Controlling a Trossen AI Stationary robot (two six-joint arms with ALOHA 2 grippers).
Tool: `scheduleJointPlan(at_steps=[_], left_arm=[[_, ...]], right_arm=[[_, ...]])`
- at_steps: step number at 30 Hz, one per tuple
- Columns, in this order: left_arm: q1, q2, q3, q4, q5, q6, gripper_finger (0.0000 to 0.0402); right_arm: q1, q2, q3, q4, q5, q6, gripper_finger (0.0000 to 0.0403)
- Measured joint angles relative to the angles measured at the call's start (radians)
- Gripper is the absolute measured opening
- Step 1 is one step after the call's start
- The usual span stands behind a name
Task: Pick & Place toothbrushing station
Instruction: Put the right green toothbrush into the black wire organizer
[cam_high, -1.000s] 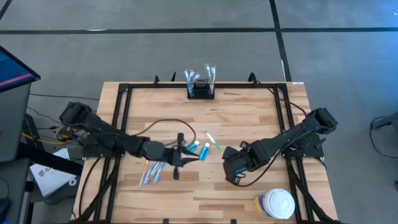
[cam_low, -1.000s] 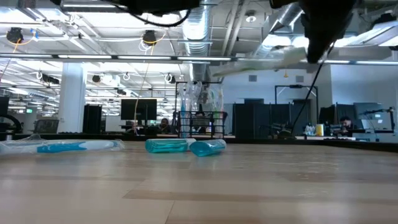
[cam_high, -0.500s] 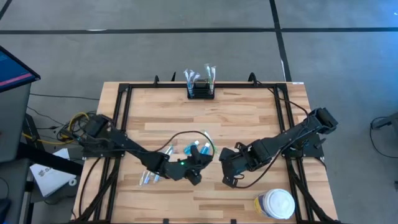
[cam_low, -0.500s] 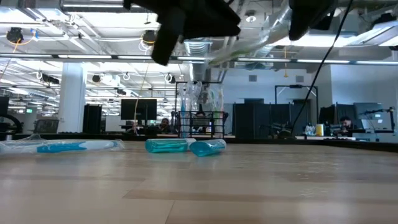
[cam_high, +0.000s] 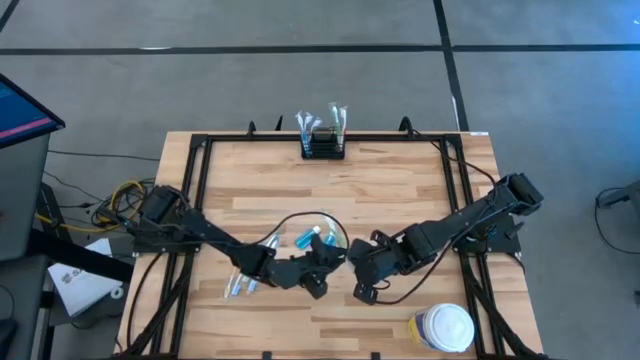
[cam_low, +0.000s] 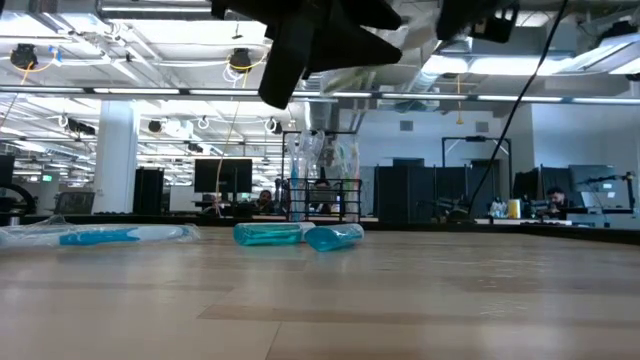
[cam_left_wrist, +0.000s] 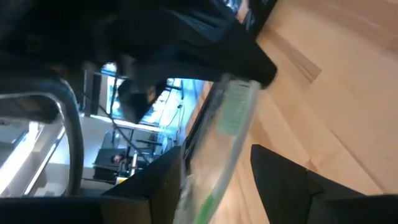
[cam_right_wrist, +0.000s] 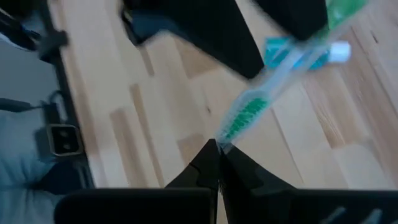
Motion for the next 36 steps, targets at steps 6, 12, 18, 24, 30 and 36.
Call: scheduleJointPlan(at_steps=[6,12,18,24,30,36], left_arm=[[0.004,0.001,0.000,-0.002,0.003,0.000,0.0176],[0.004,0.001,0.000,-0.001,-0.004,0.000,0.0151],[0.004,0.001,0.000,-0.001,-0.045,-0.001,0.0117],[0.004,0.001,0.000,-0.002,-0.048,-0.008,0.0075],[0.004,0.001,-0.002,-0.013,-0.047,-0.067,0.0027],[0.003,0.003,-0.002,-0.014,-0.047,-0.077,0.0010]], right_arm=[[-0.011,0.000,0.000,0.017,0.000,-0.010,0.0000],[-0.011,0.000,0.000,0.046,0.000,-0.029,0.0000],[-0.012,0.000,0.000,0.049,0.000,-0.029,0.0000],[-0.012,0.000,0.000,0.049,0.000,-0.029,0.0000],[-0.012,-0.001,0.000,0.052,0.001,-0.033,0.0000],[-0.013,-0.003,0.001,0.052,0.002,-0.039,0.0000]])
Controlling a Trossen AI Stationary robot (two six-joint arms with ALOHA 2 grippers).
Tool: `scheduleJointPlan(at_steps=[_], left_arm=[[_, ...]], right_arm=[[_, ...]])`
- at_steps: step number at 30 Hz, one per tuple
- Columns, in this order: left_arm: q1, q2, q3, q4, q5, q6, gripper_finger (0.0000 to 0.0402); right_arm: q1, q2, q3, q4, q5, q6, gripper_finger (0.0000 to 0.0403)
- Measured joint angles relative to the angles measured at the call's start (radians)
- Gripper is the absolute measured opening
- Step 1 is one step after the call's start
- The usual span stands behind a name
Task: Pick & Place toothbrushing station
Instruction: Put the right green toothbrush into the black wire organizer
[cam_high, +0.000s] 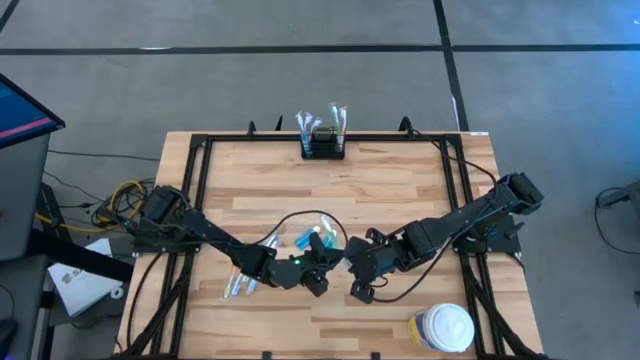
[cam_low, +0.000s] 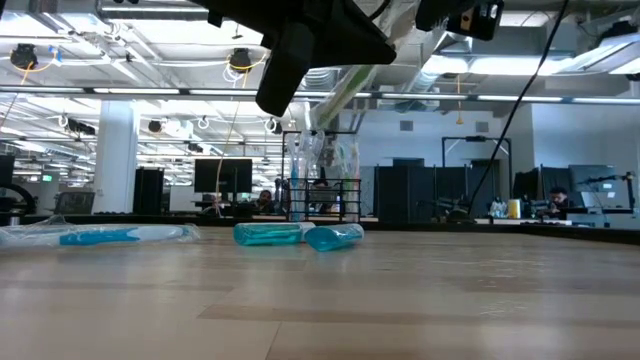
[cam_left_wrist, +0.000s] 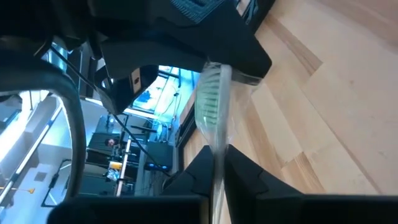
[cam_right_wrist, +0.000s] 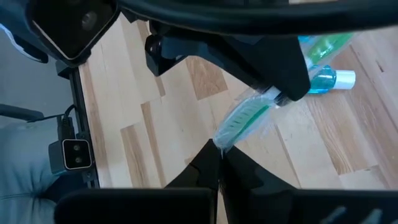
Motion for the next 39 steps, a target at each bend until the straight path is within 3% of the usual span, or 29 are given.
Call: scheduleJointPlan(at_steps=[8,12,17,25,28,39], left_arm=[[-0.001,0.000,0.000,0.000,-0.081,-0.003,0.0007],[0.003,-0.003,-0.003,0.004,-0.174,-0.007,0.0006],[0.012,-0.012,-0.032,-0.004,-0.197,-0.014,0.0006],[0.075,-0.124,-0.103,-0.007,-0.233,-0.208,0.0006],[0.109,-0.213,-0.167,-0.013,-0.200,-0.318,0.0006],[0.381,-0.486,-0.340,0.015,0.253,-0.662,0.0006]], right_arm=[[-0.002,0.000,0.000,-0.006,0.007,0.000,0.0005],[-0.001,0.005,-0.003,-0.038,-0.009,0.000,0.0035],[-0.004,0.004,-0.002,-0.049,-0.003,0.000,0.0083],[0.027,0.004,-0.019,-0.050,0.063,0.000,0.0113],[0.038,0.004,-0.029,-0.049,0.086,0.000,0.0113],[0.045,0.005,-0.033,-0.041,0.164,-0.050,0.0112]])
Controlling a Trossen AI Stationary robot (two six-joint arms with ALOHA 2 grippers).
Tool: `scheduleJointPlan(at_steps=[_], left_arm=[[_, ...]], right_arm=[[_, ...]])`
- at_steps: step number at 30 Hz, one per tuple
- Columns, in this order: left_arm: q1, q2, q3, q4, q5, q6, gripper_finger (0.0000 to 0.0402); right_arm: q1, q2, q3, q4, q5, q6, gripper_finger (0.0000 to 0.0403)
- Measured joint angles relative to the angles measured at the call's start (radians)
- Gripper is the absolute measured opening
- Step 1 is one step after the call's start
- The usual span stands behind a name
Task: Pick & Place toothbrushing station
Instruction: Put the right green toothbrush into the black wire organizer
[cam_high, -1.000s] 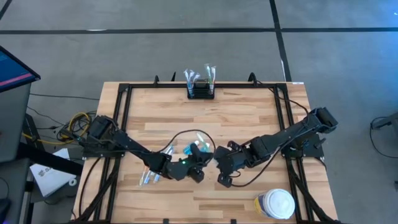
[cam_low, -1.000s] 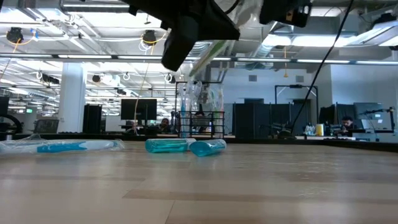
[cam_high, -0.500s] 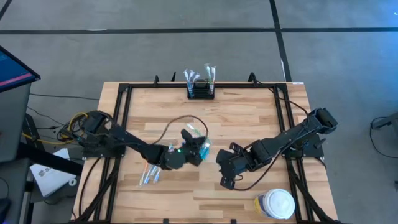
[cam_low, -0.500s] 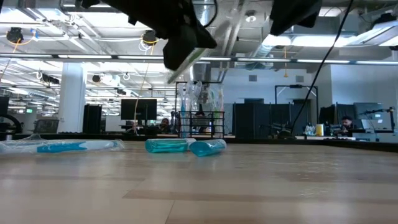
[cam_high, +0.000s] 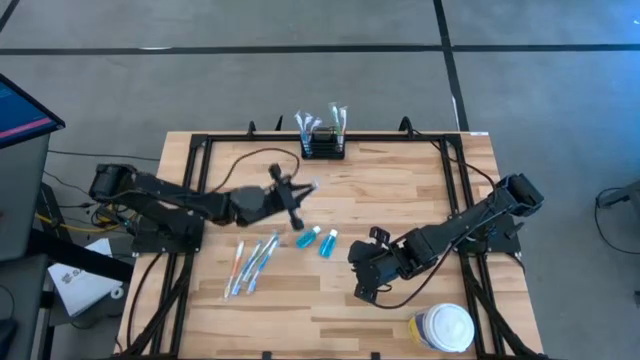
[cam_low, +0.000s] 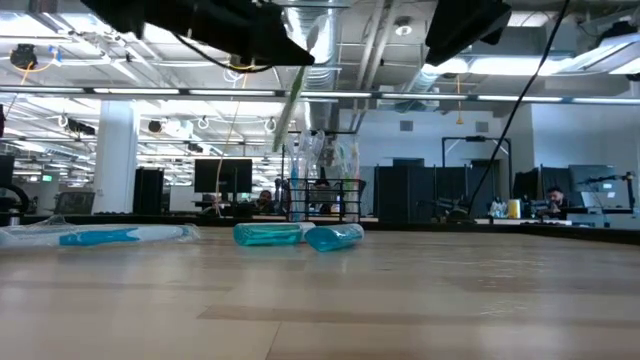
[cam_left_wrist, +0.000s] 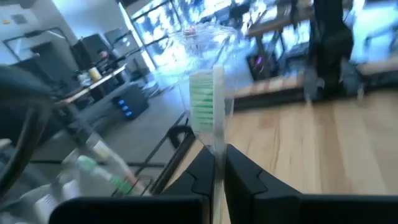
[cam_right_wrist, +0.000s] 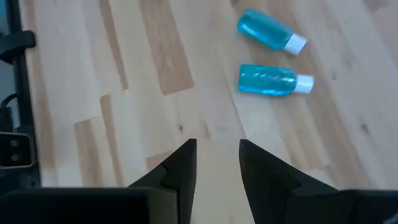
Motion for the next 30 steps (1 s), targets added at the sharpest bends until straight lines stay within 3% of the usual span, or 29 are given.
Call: scheduleJointPlan(at_steps=[12,20,30], left_arm=[[0.257,-0.004,-0.013,0.102,0.277,-0.079,0.0006],[0.355,0.003,-0.013,0.189,0.346,-0.145,0.0006],[0.436,0.129,-0.012,0.390,0.357,-0.155,0.0006]], right_arm=[[0.007,0.001,0.000,0.011,0.026,-0.055,0.0111],[0.023,0.001,0.000,0.022,0.065,-0.100,0.0111],[0.026,0.001,0.000,0.019,0.078,-0.130,0.0111]])
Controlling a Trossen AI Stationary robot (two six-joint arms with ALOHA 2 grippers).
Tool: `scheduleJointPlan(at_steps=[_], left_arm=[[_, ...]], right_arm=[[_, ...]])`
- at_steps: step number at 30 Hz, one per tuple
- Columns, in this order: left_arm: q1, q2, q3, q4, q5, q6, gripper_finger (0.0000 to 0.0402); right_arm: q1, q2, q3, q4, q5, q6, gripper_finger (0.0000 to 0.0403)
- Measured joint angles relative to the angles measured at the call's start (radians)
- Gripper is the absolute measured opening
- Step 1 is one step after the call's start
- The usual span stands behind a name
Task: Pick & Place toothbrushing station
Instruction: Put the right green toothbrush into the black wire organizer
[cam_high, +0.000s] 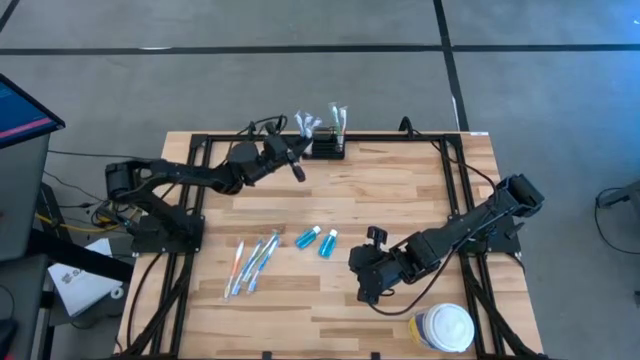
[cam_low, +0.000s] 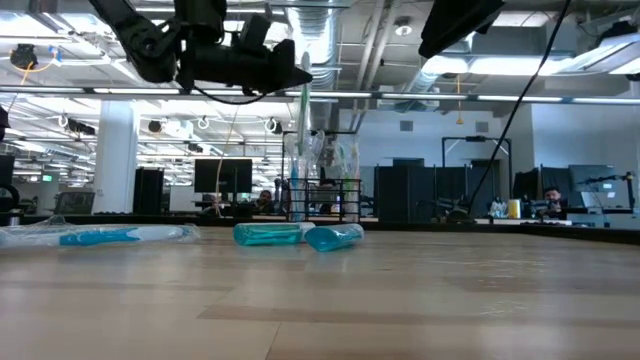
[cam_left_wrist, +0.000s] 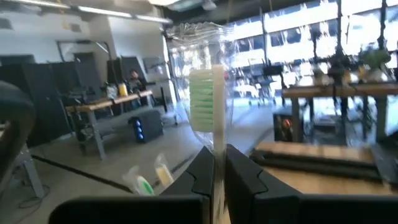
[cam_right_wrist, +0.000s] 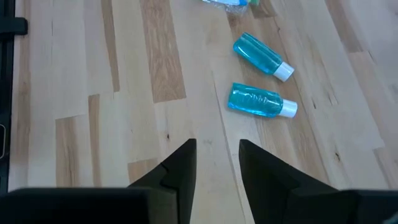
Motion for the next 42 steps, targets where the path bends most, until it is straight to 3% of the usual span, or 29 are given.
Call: scheduleJointPlan(at_steps=[21,42], left_arm=[[0.133,0.219,0.000,0.302,-0.002,-0.077,0.0006],[0.168,0.341,0.000,0.401,0.008,-0.109,0.0006]], right_arm=[[-0.008,0.000,0.000,-0.001,0.025,-0.055,0.0111],[-0.050,0.001,-0.069,0.018,0.026,-0.073,0.0111]])
